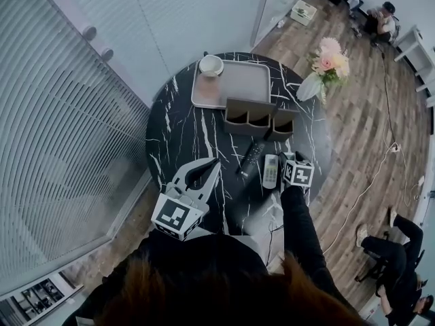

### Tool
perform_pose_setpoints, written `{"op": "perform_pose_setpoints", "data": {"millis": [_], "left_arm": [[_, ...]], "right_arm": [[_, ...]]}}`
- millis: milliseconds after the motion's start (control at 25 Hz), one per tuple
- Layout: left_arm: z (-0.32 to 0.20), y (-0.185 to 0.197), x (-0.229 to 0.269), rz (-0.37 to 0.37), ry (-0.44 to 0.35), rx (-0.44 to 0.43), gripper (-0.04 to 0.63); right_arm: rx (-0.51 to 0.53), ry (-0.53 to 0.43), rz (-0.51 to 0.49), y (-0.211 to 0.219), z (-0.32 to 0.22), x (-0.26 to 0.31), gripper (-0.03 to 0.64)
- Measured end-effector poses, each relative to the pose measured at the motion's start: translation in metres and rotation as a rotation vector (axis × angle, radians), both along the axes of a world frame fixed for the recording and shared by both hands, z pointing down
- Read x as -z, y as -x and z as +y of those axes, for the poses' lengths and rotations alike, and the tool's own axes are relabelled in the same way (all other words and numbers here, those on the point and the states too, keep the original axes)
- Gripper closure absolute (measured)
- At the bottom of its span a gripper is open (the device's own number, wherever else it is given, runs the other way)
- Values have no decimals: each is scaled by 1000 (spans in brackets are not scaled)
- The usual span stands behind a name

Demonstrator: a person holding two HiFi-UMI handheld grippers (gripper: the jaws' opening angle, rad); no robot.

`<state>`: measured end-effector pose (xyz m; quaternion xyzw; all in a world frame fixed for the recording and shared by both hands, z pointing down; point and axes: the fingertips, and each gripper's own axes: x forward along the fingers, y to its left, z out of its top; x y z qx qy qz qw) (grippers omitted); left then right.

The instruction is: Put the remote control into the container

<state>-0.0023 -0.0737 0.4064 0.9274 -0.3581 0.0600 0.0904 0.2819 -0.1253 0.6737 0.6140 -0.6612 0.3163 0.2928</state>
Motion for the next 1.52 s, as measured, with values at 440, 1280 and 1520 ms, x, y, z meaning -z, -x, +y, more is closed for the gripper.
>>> {"op": "perform_pose_setpoints", "data": {"millis": [440,1280,1520], "left_arm": [[-4,5,-1,-9,2,16,598],[-6,4,3,-5,-19,21,598],[-5,6,5,4,-23,36,598]], "right_arm": [[4,131,-40,5,-4,-10,348],[58,-334,-191,20,10,104,350],[69,-468,-232,30,9,148,350]]}}
